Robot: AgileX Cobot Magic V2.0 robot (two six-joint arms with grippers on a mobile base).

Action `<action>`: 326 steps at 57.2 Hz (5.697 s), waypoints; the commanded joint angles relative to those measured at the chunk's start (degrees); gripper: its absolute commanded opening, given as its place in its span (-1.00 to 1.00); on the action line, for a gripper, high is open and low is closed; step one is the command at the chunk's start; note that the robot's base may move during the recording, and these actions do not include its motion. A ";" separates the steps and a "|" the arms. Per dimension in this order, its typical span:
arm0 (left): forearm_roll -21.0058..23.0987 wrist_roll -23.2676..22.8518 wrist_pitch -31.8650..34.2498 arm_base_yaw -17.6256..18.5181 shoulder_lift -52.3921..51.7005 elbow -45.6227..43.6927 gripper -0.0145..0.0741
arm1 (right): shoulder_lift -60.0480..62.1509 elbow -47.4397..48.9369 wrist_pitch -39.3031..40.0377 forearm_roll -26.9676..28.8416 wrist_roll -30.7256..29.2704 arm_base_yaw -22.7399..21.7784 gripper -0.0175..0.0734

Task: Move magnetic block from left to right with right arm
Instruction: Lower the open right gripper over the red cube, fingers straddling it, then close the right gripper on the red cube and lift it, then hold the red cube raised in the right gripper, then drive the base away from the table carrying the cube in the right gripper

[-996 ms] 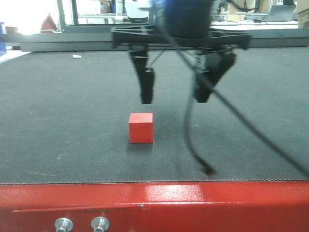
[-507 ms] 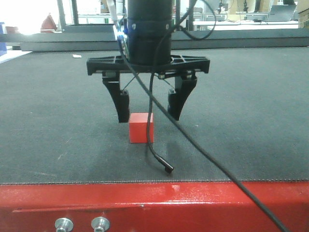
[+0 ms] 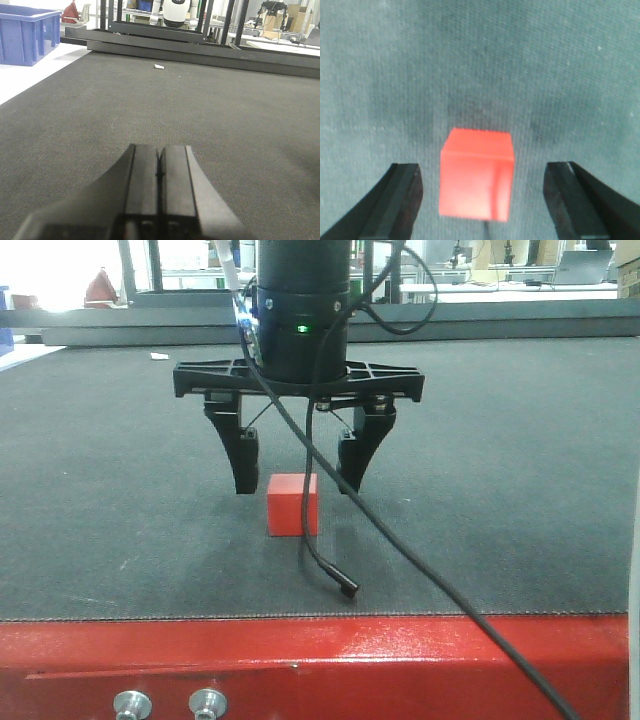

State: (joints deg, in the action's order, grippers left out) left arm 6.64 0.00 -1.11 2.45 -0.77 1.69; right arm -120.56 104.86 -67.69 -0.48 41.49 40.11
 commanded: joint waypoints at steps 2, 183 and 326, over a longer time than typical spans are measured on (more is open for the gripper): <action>0.00 0.00 4.36 0.24 -0.62 0.57 -0.96 | 2.44 1.87 1.15 -0.34 0.02 0.10 0.71; 0.09 0.00 4.36 0.24 -0.62 0.57 -0.96 | 107.51 -84.22 60.67 -6.47 -33.72 -40.91 -0.13; 0.09 0.00 4.36 0.24 -0.62 0.57 -0.96 | 108.96 -84.22 60.74 -7.22 -33.72 -40.91 -0.13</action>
State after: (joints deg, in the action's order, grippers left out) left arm 6.64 0.00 -1.11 2.45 -0.77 1.69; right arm -11.13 18.99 -12.14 -7.09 8.46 -0.51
